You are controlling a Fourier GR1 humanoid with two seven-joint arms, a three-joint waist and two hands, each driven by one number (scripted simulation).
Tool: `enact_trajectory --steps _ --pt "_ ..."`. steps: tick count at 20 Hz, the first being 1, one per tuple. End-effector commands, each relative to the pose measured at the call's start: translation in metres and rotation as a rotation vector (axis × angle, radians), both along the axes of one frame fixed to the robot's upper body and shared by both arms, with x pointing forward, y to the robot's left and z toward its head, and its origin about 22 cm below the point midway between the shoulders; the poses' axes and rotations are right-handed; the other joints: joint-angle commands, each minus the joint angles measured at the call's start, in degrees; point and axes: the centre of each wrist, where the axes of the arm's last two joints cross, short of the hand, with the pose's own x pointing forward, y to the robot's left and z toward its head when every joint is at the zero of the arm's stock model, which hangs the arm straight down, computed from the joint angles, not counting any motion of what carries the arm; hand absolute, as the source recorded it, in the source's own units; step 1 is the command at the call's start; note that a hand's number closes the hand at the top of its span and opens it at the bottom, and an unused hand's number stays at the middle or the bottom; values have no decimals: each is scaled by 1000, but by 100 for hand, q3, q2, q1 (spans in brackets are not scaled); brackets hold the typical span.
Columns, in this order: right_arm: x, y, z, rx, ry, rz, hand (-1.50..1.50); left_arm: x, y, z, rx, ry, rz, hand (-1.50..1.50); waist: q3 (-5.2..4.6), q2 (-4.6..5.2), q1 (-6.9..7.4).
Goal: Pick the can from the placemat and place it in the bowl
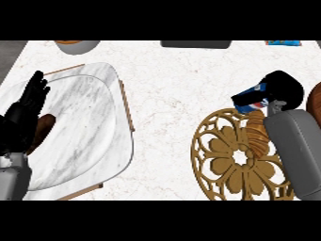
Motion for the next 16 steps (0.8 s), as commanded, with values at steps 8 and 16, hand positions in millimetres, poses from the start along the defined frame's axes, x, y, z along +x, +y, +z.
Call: enact_trajectory --steps 8,16 --pt "12 29 117 -260 -501 -219 150 -4 14 -5 27 20 50 0 -7 -79 -221" --pt "0 -32 155 -244 -558 -331 150 -14 28 -6 1 16 42 0 -1 -59 -202"
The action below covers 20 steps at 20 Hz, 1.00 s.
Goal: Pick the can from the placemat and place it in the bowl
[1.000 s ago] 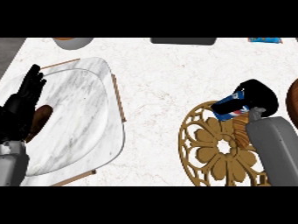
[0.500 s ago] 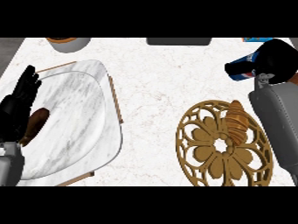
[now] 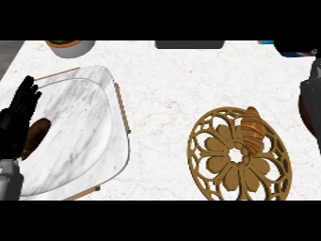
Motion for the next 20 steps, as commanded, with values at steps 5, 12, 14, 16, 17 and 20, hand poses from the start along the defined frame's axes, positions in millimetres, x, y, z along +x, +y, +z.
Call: enact_trajectory --steps 5,12,14,16,17,20 --pt "-15 -60 -4 99 -88 -81 150 -8 -8 10 1 -10 -4 0 6 11 27" --pt "-26 -146 -41 136 -110 -83 150 12 -19 3 -21 -2 -16 0 7 35 10" --pt "-21 -164 -54 137 -115 -102 150 8 -8 24 4 -7 -21 0 10 40 72" --pt "-19 -180 -57 140 -128 -88 150 5 -18 2 -29 -21 -33 0 9 46 78" --pt "-38 -183 -83 125 -114 -77 150 -13 -1 -5 -6 7 -28 0 8 27 46" --pt "-24 -201 -89 140 -124 -91 150 8 -8 -1 8 -12 -12 0 10 54 87"
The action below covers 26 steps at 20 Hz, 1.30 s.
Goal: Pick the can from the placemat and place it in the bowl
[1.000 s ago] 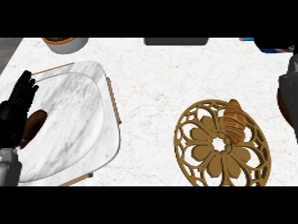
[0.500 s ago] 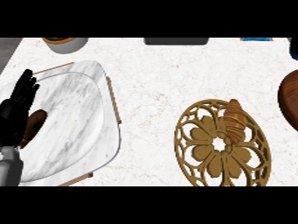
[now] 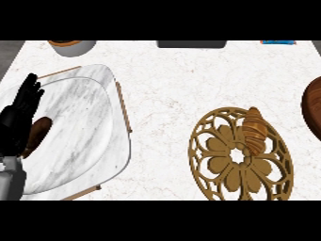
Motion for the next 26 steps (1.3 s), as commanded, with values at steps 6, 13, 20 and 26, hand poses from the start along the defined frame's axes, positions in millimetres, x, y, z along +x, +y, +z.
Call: enact_trajectory --steps 6,13,20,26 --pt "-28 -61 -52 267 234 -147 150 -3 7 3 2 0 -9 0 7 10 56" --pt "-47 -86 -64 319 140 43 -150 -2 2 7 2 3 -8 0 7 8 36" --pt "-41 -78 -42 394 -484 31 -150 1 3 -2 0 1 35 0 12 -45 -162" --pt "-120 -127 -56 472 -640 18 -150 -13 5 -9 4 15 42 0 -5 -57 -165"
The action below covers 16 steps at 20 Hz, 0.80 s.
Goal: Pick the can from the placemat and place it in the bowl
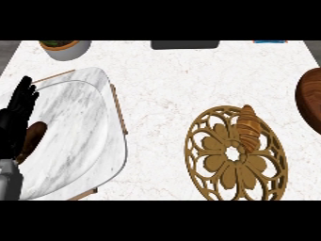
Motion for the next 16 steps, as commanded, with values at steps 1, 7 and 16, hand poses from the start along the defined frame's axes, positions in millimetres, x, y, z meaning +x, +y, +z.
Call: enact_trajectory --steps 1,7,16 --pt "-57 -28 -4 45 -107 8 -150 -3 7 -7 -8 9 12 0 -13 -18 -88" --pt "-150 -48 -19 84 -104 30 -150 -12 4 5 13 -7 4 0 -8 -6 -2" --pt "-239 -18 -35 97 -246 111 -150 -6 0 6 18 -25 -13 0 -11 21 64"
